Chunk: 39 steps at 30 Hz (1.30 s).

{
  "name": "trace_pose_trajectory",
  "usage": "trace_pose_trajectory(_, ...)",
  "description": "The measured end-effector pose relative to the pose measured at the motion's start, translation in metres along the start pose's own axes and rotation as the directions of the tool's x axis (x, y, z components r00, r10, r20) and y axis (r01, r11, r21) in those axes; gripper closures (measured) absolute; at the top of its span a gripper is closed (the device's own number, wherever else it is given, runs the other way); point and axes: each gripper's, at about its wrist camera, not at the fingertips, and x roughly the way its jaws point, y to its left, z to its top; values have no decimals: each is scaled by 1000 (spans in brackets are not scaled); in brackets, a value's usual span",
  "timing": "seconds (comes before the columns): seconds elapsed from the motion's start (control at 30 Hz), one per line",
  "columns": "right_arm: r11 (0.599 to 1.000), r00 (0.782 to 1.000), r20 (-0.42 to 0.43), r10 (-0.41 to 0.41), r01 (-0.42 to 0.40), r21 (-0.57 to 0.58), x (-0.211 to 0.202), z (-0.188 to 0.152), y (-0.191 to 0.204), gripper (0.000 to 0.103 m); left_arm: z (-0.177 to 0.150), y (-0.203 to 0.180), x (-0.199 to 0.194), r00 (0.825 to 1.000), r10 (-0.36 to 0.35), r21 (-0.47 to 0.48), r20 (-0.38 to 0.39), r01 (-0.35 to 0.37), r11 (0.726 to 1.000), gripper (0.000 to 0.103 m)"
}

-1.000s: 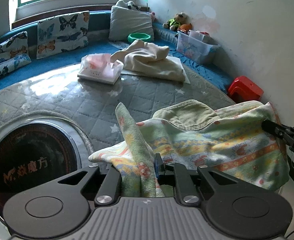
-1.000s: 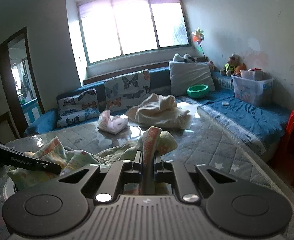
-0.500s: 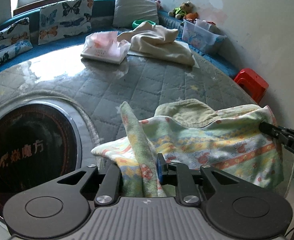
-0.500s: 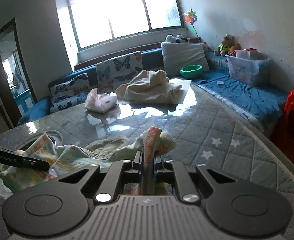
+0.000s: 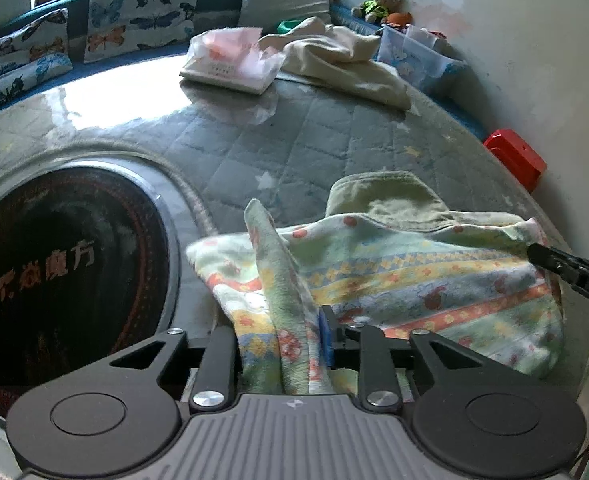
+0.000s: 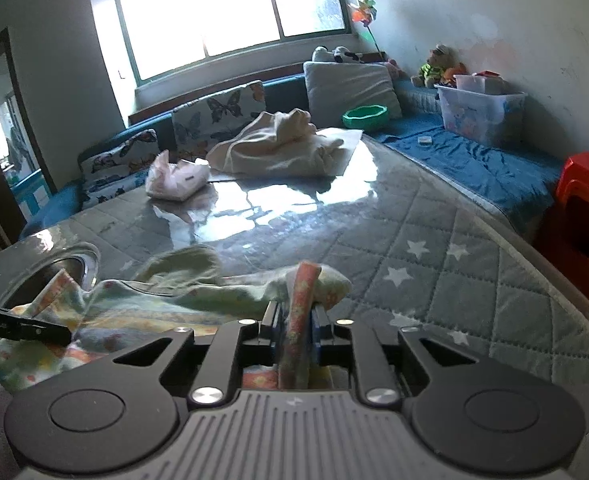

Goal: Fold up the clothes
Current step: 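Lower the folded shirt onto the mattress and open both grippers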

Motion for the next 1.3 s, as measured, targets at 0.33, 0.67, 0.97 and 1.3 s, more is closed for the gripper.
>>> trace_pose_trajectory(0.33, 999, 999, -20, -37, 37, -3, 8, -4, -5, 75, -4, 23, -4, 997, 73, -43, -2, -73, 996, 53)
trace_pose_trajectory(0.67, 998, 1000, -3, 10, -10, -59, 13, 7, 19, 48, 12, 8, -23, 990, 113, -13, 90, -112, 994, 56)
trace_pose_trajectory(0.97, 991, 997, -47, 63, -68, -113, 34, 8, 44, 40, 30, -25, -2, 995, -33, 22, 93, 31, 999, 77)
trace_pose_trajectory(1.3, 987, 994, -84, 64, -75, -141, 45, 0, 52, 29, 36, -23, 33, 997, -42, -4, 61, 42, 999, 86)
